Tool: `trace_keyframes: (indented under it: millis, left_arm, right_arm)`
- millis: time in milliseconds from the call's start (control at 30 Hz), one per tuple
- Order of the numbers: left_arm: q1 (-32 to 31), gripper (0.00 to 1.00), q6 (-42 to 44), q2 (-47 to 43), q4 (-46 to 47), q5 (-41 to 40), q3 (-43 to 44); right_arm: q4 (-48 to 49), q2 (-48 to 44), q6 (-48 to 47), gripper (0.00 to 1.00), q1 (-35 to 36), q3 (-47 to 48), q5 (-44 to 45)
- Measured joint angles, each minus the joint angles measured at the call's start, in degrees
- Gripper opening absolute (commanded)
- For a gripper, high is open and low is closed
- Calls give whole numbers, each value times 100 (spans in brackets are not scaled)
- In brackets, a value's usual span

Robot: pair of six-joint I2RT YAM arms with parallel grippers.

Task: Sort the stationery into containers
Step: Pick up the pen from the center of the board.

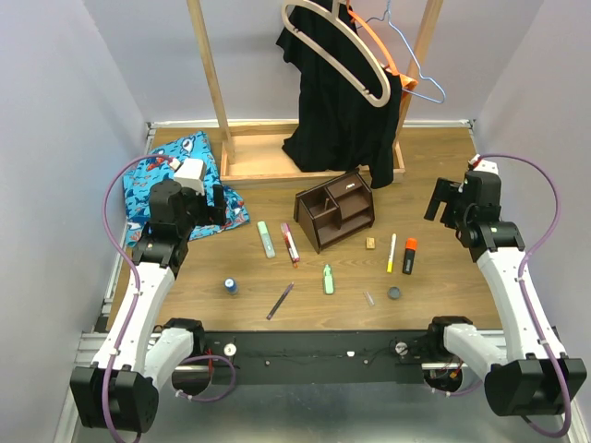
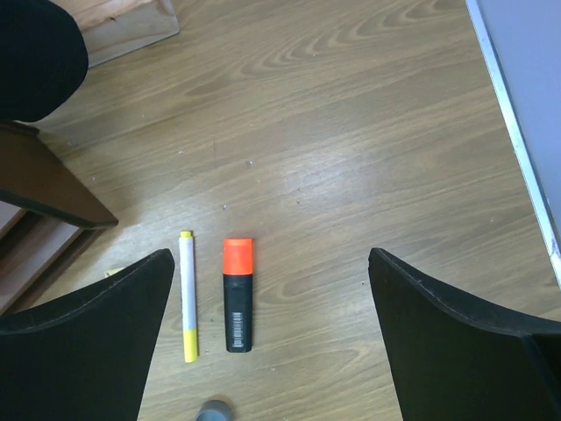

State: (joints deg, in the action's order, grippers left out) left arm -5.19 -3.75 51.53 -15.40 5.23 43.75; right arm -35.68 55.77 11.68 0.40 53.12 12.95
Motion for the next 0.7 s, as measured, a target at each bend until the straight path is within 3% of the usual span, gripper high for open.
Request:
trace_keyframes:
  millis: [233,700]
  left_arm:
    - [0,99,2,9,31,68,61]
    - [28,99,-179,-101,28,83,103]
  right_arm:
    - [9,280,188,91,0,15,-164]
    - [-179,1659,1537,75,-48,26,-341]
